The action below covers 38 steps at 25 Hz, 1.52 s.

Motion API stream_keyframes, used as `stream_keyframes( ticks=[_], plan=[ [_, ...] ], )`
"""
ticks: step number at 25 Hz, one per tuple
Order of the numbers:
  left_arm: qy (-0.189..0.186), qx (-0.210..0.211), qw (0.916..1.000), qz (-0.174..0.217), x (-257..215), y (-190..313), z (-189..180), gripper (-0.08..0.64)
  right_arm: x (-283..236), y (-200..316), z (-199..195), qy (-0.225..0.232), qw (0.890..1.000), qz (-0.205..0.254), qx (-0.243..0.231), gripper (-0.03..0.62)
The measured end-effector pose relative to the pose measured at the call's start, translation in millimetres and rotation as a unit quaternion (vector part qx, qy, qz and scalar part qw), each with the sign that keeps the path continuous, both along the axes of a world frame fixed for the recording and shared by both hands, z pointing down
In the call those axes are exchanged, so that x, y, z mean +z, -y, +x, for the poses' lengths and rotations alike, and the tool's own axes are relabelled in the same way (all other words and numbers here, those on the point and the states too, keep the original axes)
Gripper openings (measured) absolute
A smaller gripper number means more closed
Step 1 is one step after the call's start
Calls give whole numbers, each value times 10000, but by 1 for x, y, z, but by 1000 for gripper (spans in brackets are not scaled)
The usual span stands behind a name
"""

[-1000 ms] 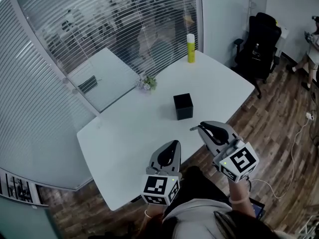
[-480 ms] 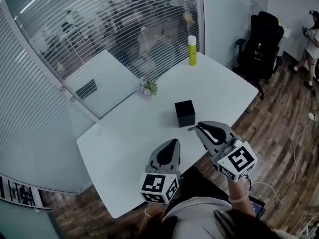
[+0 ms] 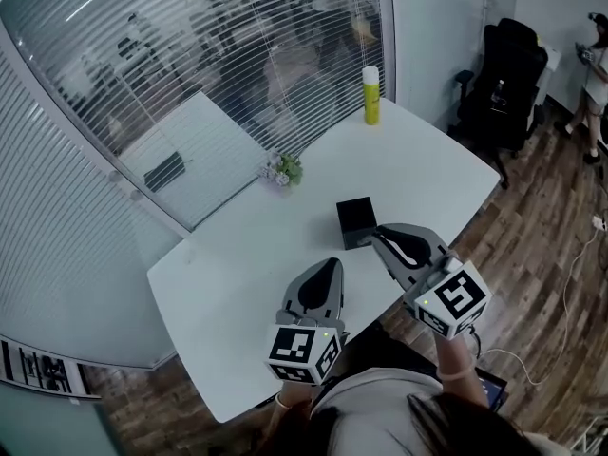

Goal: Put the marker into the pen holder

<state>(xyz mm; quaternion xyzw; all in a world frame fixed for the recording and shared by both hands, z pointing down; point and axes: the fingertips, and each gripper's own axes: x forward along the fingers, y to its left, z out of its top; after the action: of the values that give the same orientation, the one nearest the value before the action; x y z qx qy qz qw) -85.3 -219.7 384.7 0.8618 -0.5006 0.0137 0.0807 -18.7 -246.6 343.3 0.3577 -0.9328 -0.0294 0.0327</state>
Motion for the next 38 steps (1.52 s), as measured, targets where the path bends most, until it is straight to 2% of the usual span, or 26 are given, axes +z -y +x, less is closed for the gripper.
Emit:
stream_keyframes(
  ticks=[9,17,31,38],
  plan=[
    [36,-10,10000,-4,0,29,1,20,8,34,-1,-259,9997,25,46,60],
    [69,-28,10000,-60,5,48,4,20,19,57,-3,-298,9995,-43,-23,60],
    [68,-232,9996,-175,13,76,2,20,53,92,-13,-478,9980,-345,-227,60],
    [30,-272,9993,-252,20,88,1,20,79,102,-22,-743,9950,-533,-397,60]
  ],
)
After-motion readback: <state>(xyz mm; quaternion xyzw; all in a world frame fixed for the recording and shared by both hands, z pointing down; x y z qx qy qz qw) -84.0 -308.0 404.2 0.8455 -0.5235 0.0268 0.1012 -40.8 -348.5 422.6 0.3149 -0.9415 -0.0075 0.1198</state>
